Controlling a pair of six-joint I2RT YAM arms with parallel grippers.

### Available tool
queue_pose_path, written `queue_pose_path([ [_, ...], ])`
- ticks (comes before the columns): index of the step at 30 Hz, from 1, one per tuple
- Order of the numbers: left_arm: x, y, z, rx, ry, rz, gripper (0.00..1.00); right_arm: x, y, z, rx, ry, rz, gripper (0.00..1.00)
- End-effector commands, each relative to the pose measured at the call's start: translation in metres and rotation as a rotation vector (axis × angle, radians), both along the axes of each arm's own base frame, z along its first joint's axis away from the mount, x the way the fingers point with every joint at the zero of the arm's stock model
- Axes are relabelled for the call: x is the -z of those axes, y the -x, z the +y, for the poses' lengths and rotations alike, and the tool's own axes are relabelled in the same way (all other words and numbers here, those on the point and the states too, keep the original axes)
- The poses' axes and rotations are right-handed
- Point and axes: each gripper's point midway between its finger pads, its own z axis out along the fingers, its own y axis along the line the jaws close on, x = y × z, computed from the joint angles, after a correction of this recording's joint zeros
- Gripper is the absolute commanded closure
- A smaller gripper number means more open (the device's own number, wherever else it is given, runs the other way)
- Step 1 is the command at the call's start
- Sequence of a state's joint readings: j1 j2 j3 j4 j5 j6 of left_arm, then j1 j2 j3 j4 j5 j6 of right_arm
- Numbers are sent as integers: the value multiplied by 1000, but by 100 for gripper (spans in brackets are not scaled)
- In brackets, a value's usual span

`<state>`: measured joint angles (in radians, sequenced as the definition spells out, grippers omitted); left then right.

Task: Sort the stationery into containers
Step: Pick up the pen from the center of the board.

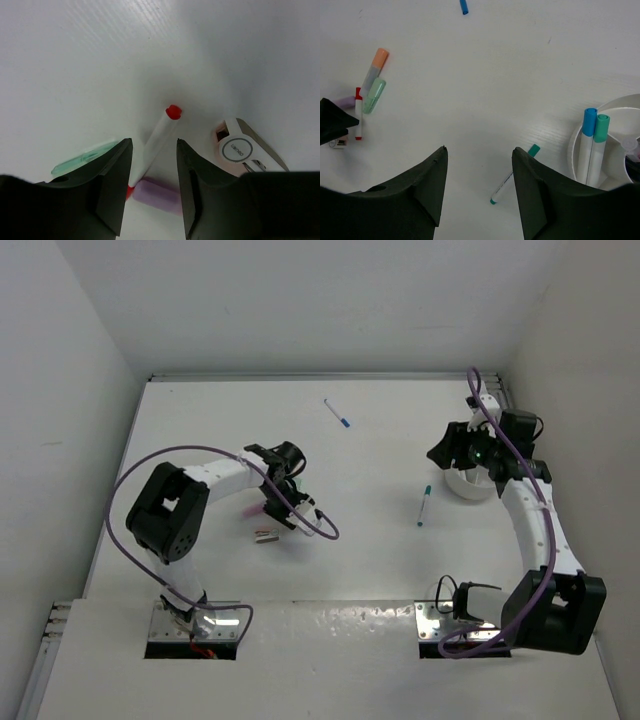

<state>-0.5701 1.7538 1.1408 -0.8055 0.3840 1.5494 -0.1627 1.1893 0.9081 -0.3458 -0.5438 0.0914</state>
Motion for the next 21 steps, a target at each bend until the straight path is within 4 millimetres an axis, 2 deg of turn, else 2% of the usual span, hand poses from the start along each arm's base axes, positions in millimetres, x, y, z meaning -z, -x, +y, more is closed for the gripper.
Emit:
queue_pose_path([
  [1,5,3,-6,81,-10,2,54,-19,-8,1,-12,5,-48,46],
  [6,17,8,-5,111,-51,14,57,-15,-9,-2,-5,3,-33,47],
  [12,34,4,-2,145,-113,-13,59,-11,-10,-2,-5,-2,-21,47],
  [15,41,9,-2,175,-136,-3,61,-11,-10,-3,-6,-1,-21,48],
  [21,57,15,1,208,-166,-5,69,-11,-10,-6,-5,4,-18,49],
])
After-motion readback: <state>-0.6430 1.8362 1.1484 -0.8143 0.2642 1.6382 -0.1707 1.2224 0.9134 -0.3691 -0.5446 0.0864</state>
